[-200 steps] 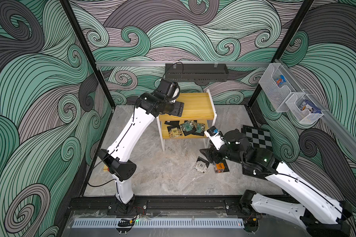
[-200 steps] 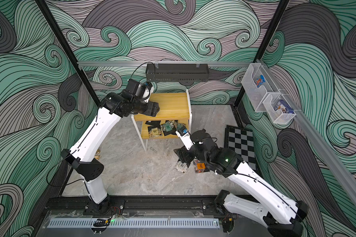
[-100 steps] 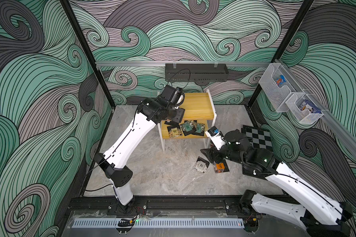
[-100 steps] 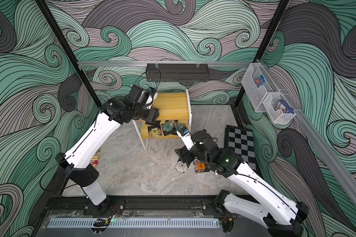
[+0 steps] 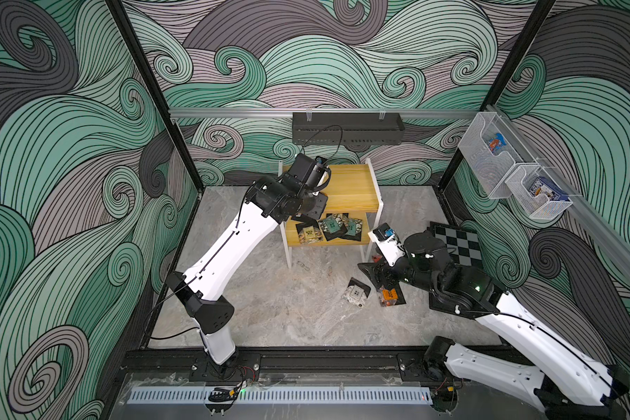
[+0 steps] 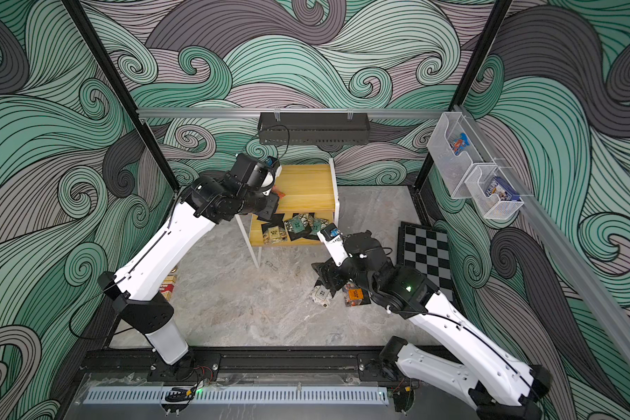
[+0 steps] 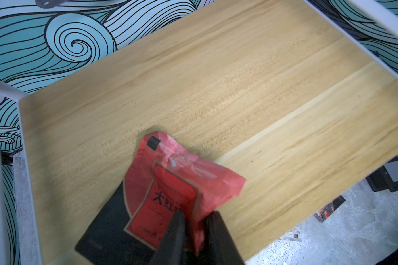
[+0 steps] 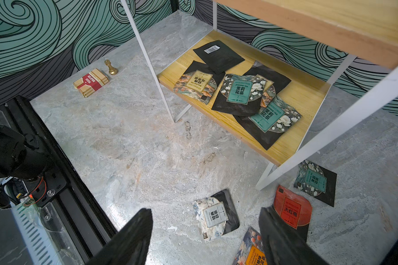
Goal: Remove the tea bags from the shelf
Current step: Pick up the tea bag from the shelf.
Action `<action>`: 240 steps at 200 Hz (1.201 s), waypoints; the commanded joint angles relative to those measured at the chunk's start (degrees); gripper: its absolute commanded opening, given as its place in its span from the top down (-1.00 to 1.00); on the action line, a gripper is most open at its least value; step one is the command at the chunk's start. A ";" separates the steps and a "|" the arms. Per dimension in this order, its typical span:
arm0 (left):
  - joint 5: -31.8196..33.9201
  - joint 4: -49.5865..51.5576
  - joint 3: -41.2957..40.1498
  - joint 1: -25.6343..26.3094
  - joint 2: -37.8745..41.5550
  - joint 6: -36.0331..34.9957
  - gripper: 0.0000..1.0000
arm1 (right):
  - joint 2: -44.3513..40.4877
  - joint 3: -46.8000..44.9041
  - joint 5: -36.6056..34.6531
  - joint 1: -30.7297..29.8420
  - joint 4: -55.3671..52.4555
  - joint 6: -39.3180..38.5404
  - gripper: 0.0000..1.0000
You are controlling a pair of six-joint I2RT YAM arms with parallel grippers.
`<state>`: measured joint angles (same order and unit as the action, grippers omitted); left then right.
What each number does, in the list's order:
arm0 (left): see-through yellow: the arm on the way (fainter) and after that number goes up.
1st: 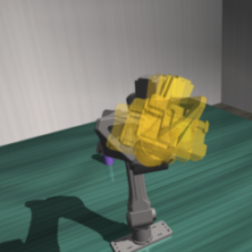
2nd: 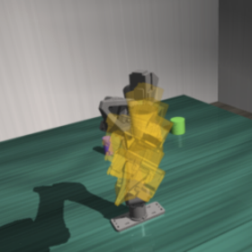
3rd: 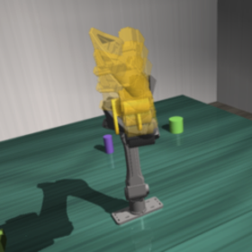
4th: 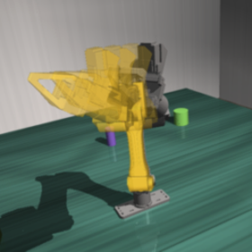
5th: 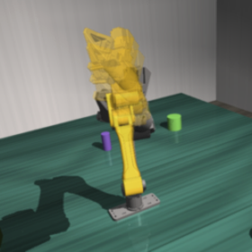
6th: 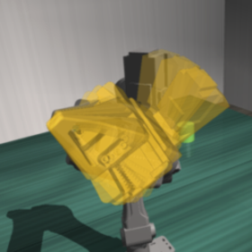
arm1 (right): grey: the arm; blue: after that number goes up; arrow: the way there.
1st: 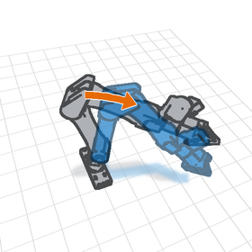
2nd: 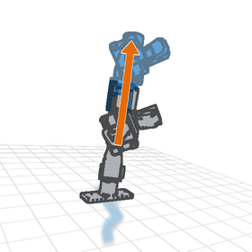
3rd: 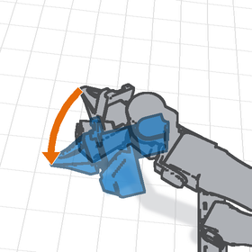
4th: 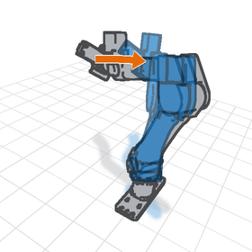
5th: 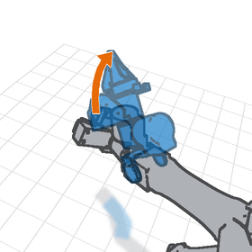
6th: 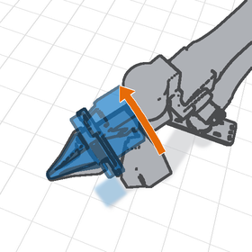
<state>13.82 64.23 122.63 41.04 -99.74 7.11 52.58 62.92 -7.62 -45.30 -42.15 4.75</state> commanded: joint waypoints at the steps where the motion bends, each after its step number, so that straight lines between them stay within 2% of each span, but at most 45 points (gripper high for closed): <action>1: 0.59 4.82 -1.34 0.36 -0.28 -0.83 0.66 | -0.85 -0.86 -1.00 0.25 0.74 0.52 -0.54; 29: 0.93 4.85 -0.41 0.53 -0.01 -1.03 0.70 | -0.74 -0.94 -1.00 0.38 0.71 0.60 -0.54; 60: 2.01 4.72 1.30 1.02 0.68 -1.74 0.84 | -0.72 -0.73 -1.26 0.54 0.68 0.43 -0.54; 147: 4.35 5.10 3.96 5.63 6.42 -2.99 0.84 | -1.65 0.57 -1.01 3.47 1.29 -0.06 -0.54; 192: 4.60 4.31 -2.65 9.30 12.72 -0.17 0.84 | -2.73 1.07 -0.09 7.04 1.22 -0.54 -0.55; 240: 4.10 -0.70 -17.47 15.32 23.09 2.66 0.82 | -3.84 0.85 1.87 10.61 1.31 0.33 -0.55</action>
<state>17.41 66.30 110.19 53.65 -80.82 7.84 49.56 62.72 -7.60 -35.92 -41.71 4.73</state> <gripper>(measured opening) 0.090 0.774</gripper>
